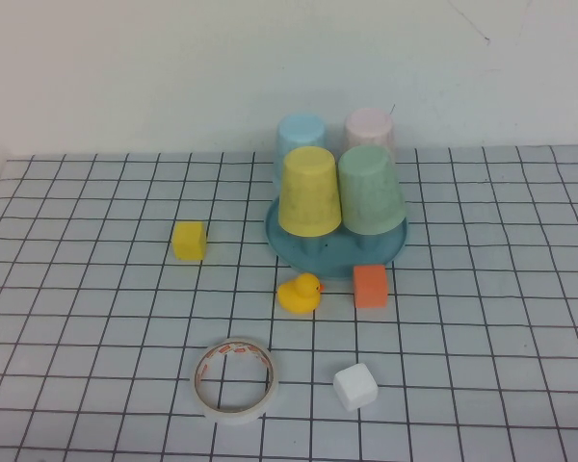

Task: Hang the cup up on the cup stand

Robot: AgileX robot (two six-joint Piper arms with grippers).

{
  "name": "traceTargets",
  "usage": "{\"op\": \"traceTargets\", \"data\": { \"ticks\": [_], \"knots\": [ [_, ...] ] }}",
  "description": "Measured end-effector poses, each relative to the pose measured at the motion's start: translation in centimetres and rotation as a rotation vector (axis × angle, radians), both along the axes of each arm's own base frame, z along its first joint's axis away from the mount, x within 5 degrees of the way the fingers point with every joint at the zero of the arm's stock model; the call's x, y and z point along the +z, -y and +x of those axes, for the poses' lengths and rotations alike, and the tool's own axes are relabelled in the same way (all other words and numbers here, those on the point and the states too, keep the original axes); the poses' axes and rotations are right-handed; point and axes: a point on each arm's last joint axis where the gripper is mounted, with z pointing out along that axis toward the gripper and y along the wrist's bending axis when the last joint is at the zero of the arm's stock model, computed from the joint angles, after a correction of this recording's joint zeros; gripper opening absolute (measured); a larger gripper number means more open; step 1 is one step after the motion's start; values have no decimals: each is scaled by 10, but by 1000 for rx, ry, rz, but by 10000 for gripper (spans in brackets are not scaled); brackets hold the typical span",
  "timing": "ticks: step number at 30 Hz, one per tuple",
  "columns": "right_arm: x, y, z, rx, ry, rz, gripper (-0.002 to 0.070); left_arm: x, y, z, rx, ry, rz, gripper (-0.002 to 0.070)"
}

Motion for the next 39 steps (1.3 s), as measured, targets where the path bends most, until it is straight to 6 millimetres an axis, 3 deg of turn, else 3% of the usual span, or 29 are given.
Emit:
{"op": "traceTargets", "data": {
  "ticks": [8, 13, 30, 39],
  "knots": [
    [0, 0, 0, 0, -1, 0, -1, 5, -20, 7, 363, 69, 29, -1],
    [0, 0, 0, 0, -1, 0, -1, 5, -27, 6, 490, 68, 30, -1],
    [0, 0, 0, 0, -1, 0, -1, -10, -29, 3, 521, -95, 53, -1],
    [0, 0, 0, 0, -1, 0, -1, -10, -29, 3, 516, -94, 79, -1]
  ]
}}
